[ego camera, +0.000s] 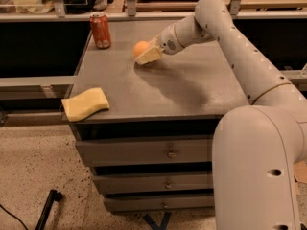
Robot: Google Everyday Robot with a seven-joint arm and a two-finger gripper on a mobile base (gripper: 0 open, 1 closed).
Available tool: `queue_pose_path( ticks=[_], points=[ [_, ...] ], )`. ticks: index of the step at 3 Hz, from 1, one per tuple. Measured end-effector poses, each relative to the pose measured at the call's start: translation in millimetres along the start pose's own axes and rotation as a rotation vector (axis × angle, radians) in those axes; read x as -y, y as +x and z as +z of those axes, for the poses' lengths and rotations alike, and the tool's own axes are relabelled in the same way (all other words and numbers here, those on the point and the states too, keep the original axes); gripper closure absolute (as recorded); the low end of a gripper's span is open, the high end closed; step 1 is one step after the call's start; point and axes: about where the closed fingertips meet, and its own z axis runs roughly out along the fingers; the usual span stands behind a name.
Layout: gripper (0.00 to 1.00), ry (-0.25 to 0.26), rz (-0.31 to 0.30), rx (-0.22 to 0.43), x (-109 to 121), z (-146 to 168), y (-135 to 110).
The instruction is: Move orange near sponge
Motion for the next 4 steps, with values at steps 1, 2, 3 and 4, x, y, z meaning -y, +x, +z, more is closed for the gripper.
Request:
queue_pose_path(
  ticks=[1,2,3,4],
  points=[
    [0.66,-0.001,0.006,0.007,4.2,9.4,0.8],
    [0.89,-0.001,-0.005,0.039,5.5,12.9,-7.3],
    [1.0,-0.011,-0.05,0.069,-2.9,6.5,-27.1],
    [1.0,-0.039,-0.094,0.104,-12.9,1.0,-44.5]
  ],
)
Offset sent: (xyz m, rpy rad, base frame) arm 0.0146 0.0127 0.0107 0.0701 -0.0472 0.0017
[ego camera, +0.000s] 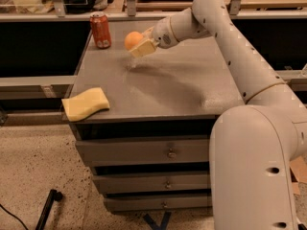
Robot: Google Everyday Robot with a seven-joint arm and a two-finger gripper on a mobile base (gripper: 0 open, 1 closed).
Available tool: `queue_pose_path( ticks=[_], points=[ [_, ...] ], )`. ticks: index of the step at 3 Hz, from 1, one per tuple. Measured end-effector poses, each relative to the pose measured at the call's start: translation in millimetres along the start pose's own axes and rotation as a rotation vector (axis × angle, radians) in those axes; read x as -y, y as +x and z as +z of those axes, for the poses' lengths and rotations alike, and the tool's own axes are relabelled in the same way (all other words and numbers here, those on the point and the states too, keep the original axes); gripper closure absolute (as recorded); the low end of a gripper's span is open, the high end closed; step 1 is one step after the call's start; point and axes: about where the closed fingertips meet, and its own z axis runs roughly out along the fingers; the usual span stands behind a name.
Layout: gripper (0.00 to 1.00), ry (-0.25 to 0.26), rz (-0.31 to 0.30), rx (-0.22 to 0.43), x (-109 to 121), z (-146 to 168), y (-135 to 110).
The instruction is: Move orange near sponge
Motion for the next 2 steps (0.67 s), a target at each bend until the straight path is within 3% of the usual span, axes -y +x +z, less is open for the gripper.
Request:
queue_pose_path(
  ticks=[2],
  points=[
    [1.0,-0.177,-0.099,0.032,-48.7,4.4,-30.4]
  ],
)
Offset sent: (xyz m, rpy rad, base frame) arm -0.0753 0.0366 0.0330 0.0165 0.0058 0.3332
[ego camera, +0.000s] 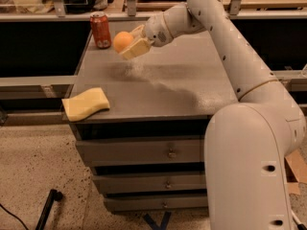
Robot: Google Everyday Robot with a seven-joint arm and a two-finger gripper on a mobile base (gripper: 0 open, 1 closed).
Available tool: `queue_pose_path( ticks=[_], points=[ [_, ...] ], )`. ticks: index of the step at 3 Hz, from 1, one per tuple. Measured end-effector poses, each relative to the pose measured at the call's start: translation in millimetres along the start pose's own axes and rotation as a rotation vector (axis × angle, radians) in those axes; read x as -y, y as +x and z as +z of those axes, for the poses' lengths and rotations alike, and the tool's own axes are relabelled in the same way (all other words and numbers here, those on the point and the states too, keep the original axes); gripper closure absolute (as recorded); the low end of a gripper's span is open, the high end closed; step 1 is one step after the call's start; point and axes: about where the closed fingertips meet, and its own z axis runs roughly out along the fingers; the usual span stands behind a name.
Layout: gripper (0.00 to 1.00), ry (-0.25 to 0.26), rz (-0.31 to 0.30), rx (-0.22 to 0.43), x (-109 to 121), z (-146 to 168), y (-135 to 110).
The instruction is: Move orange near sponge
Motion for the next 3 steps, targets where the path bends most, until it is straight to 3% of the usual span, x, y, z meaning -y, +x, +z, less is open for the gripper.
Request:
queue_pose_path(
  ticks=[1,3],
  points=[
    [1.0,-0.113,-0.021,-0.013,-28.5,15.7,-3.7],
    [0.96,-0.227,-0.042,-0.07,-65.6,37.7,1.9]
  ],
)
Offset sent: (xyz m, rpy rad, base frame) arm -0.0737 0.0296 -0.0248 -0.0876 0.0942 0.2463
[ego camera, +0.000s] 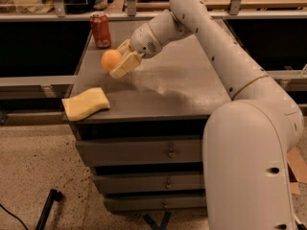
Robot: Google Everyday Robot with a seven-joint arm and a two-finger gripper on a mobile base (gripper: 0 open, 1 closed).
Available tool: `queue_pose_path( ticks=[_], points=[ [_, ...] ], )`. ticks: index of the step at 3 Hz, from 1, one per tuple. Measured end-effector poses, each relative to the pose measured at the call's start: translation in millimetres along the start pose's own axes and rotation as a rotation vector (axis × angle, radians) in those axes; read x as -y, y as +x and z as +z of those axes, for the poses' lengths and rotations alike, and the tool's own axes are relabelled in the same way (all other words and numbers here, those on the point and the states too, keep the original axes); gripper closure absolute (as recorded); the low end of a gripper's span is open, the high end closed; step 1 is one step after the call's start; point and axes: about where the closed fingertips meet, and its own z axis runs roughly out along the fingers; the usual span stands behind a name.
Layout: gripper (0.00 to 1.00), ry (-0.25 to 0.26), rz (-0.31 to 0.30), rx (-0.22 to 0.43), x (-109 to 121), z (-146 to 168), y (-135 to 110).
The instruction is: Move orange near sponge
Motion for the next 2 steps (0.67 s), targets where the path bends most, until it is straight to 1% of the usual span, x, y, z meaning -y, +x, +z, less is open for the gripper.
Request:
queue_pose_path(
  ticks=[1,2],
  points=[
    [0.78,-0.014,-0.001,-0.028,-7.0,6.2,3.1],
    [0.54,-0.016,0.003,-0.038,-10.5,8.0,5.8]
  ],
)
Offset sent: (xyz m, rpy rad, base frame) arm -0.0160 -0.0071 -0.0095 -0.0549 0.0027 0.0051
